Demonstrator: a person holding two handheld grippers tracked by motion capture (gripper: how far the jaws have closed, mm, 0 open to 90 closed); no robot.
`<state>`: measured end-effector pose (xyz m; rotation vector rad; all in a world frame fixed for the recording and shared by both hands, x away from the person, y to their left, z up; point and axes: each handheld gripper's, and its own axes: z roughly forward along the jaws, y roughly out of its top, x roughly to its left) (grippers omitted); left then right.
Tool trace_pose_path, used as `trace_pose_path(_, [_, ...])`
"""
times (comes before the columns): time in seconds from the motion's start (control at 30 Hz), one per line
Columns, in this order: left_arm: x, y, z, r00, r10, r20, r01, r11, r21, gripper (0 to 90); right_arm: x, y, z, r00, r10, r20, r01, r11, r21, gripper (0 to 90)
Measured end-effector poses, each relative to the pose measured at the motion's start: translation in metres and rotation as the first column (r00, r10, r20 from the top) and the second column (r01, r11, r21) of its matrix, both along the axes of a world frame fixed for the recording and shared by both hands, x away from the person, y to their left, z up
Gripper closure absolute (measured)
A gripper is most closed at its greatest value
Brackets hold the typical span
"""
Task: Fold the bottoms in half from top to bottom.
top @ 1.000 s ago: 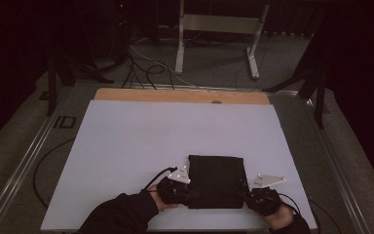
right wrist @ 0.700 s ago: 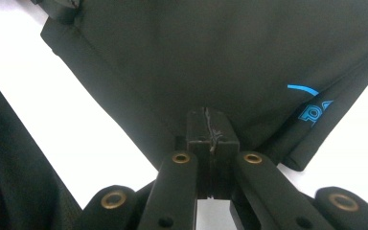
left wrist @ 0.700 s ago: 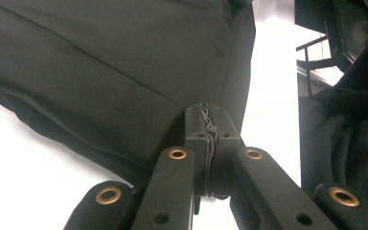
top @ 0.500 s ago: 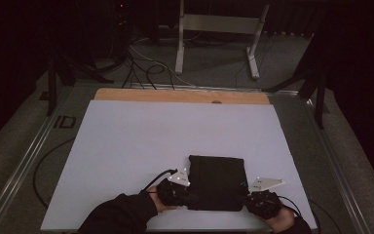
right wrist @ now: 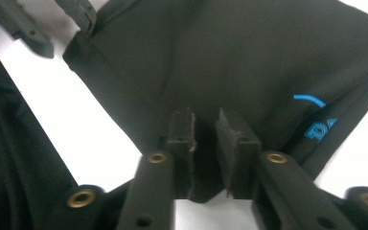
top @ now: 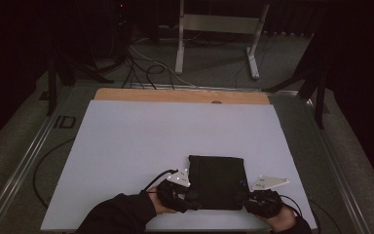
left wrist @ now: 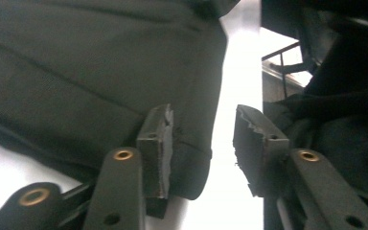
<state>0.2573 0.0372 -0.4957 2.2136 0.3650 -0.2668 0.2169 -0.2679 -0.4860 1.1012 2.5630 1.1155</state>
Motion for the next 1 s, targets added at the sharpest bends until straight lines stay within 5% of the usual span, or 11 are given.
trace_pose_path(0.2, [-0.001, 0.000, 0.009, 0.9993, -0.033, -0.015, 0.033, 0.9987, -0.039, 39.5, 0.001, 0.000, 0.004, 1.0000, 0.000, 0.007, 0.000, 0.999, 0.051, 51.7])
trace_pose_path(0.53, [0.004, 0.006, 0.018, 1.0000, 0.000, 0.008, 0.001, 0.9989, -0.047, 3.0, 0.003, 0.003, 0.009, 0.9999, 0.007, 0.015, -0.009, 0.994, 0.112, 14.8])
trace_pose_path(1.0, [0.013, 0.025, 0.042, 0.9905, 0.119, 0.069, -0.116, 0.9924, -0.040, 0.0, 0.006, 0.002, 0.032, 0.9955, -0.038, 0.087, 0.029, 0.995, 0.099, 11.9])
